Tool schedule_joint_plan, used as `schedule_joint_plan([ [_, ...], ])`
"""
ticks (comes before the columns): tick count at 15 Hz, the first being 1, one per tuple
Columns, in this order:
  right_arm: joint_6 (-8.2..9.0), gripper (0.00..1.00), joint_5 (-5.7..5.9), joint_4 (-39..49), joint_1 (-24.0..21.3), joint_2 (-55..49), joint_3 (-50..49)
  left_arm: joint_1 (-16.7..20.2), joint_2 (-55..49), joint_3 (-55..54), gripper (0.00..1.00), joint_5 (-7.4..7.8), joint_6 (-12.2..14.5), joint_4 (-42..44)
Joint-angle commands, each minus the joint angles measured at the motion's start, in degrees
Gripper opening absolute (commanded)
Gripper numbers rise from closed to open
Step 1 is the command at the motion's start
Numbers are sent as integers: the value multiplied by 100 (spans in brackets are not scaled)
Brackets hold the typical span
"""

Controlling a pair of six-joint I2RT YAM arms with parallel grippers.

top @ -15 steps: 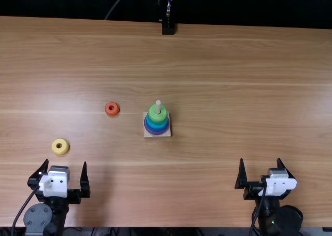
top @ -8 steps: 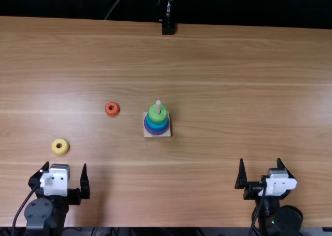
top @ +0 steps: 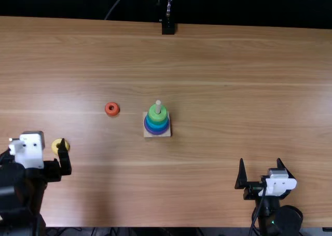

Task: Build the Hanoi tower: stack the rings onto the peg from bottom to top in this color order: purple, dark blue, light blue, dark green, light green, yellow, orange.

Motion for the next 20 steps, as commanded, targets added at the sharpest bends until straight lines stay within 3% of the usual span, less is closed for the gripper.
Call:
schedule_joint_plan([
  [1, -42, 100, 52, -386, -26, -106, -280, 236, 680, 540, 100, 46, -13, -398],
  [3, -42, 100, 52, -396, -26, -106, -280, 315, 1576, 1208, 100, 151, -13, -1189],
  [5, -42, 100, 52, -386, -26, -106, -280, 324, 2578, 1436, 100, 394, -13, -1558],
  [14, -42, 100, 52, -386, -26, -106, -280, 245, 4749, 1489, 100, 256, 124, -1231],
  [16, -42, 100, 52, -396, -26, -106, -280, 175, 4934, 1480, 100, 24, 145, -820],
  [17, -42, 100, 52, -386, -26, -106, -280, 87, 5057, 1480, 100, -81, 262, -651],
  [18, -42, 100, 52, -396, -26, -106, -280, 43, 5180, 1480, 100, -92, 483, -503],
  [20, -42, 100, 52, -396, -26, -106, -280, 25, 5426, 1480, 100, -102, 599, -334],
])
